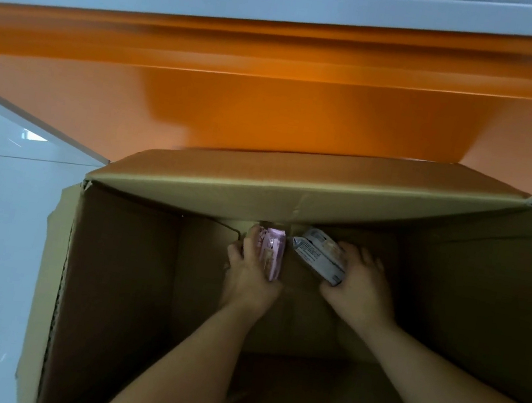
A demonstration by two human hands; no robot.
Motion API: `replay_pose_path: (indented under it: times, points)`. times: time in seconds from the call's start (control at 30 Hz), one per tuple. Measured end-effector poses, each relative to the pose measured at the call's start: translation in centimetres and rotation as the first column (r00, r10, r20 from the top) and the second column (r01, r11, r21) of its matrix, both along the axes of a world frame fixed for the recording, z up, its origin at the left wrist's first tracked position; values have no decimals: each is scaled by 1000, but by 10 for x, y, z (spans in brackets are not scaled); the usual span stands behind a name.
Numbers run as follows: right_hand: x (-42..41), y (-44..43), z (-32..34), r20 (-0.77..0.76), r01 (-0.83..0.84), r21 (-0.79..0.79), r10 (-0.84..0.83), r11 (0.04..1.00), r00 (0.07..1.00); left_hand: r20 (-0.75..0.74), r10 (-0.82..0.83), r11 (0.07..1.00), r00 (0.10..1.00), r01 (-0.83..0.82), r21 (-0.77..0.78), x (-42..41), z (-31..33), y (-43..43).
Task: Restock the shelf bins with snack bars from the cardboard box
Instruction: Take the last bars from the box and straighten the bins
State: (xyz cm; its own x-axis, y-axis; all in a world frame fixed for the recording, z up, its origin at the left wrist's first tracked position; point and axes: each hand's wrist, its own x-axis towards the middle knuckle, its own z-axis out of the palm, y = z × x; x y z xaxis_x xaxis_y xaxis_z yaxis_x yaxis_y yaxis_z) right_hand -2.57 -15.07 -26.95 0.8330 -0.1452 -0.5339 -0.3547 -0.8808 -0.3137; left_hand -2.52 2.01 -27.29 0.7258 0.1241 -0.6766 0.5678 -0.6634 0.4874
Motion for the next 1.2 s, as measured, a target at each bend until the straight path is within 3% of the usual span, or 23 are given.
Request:
replay_pose_path:
  times: [0.2, 0.4, 0.57, 0.73, 0.97, 1.1, 1.2]
  points:
    - [-2, -7, 39, 138, 48, 137, -67, 989, 988, 35, 79, 990, 996, -74, -122, -4, 38, 6]
    - [-15, -12, 109, 338, -18, 219, -58, 975, 939, 293, 142, 977, 945, -87, -194, -22, 106, 8]
    - [-27, -11, 185, 515, -99, 305, -76, 947, 854, 586, 164, 971, 794, -23, -240, -40, 166, 2]
    - [-32, -10, 256, 660, -167, 341, -109, 925, 743, 763, 257, 955, 593, -37, -293, -51, 227, -10]
    - [-3, 0, 351, 850, -264, 308, -140, 914, 507, 878, 351, 924, 324, 34, -382, -24, 314, -4]
    - [36, 9, 391, 911, -204, 221, -127, 954, 393, 898, 355, 923, 261, 52, -381, 2, 357, 0]
    - [69, 7, 397, 905, -44, 171, -139, 984, 402, 911, 333, 929, 244, 78, -361, 17, 371, 5]
